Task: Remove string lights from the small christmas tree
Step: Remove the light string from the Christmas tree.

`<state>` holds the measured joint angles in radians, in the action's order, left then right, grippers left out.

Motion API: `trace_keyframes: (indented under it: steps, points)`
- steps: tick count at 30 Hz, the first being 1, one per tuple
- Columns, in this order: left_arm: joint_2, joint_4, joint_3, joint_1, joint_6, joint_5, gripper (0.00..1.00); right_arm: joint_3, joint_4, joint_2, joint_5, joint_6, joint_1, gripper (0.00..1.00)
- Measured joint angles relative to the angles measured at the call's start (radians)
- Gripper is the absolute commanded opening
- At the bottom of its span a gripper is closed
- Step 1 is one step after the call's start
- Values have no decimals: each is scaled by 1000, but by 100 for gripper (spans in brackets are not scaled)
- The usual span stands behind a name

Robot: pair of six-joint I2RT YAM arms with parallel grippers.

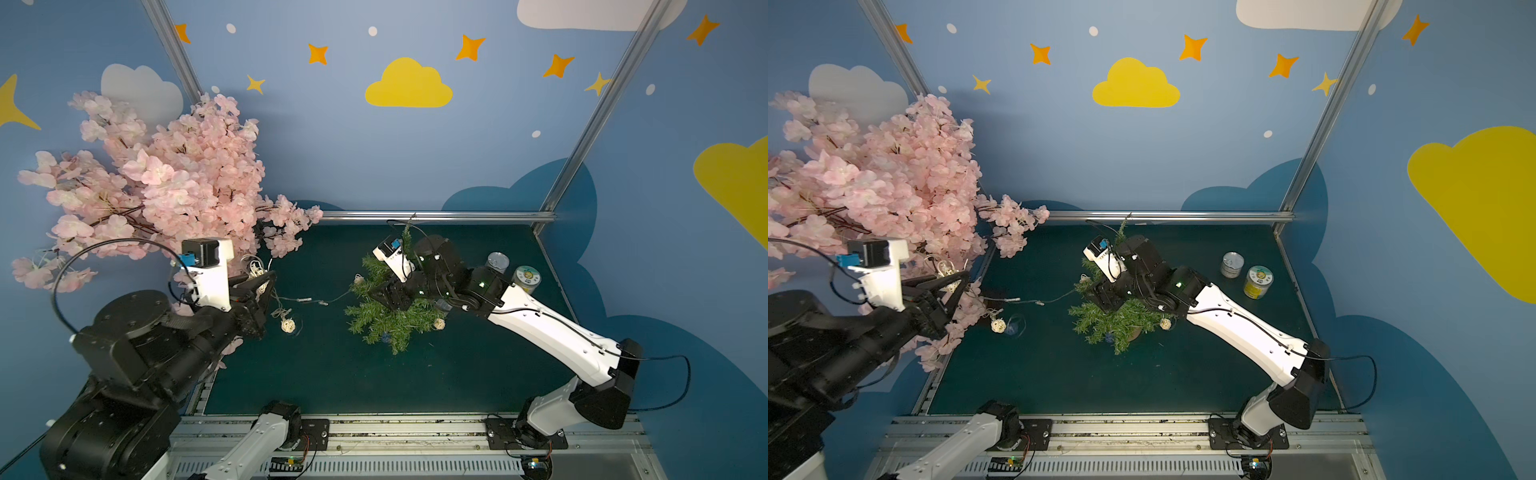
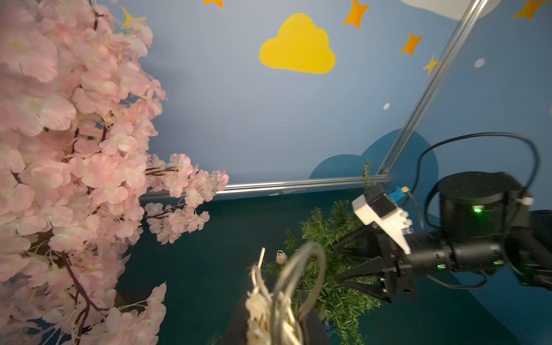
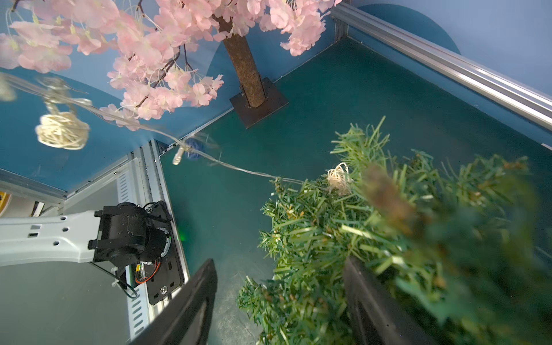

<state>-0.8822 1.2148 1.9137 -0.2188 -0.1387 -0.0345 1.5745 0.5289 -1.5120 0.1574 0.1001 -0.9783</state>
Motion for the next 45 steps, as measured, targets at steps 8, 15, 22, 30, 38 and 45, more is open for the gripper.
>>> trace_keyframes:
  steps: [8,15,22,30,38,45]
  points:
    - [56,41,-60,0,13,-148,18,-21,13,61,-30,2,-40,68]
    - [95,85,-76,0,30,-278,18,-31,13,71,-42,10,-47,68]
    - [103,-35,-5,0,32,-51,18,-46,11,52,-45,17,-48,68]
    - [22,-231,53,0,-68,293,18,-79,-5,39,-46,27,-51,66]
    - [7,-261,148,0,-116,377,17,-98,-6,39,-47,35,-51,62]
    - [43,-158,205,0,-71,228,17,-107,-11,39,-46,38,-51,60]
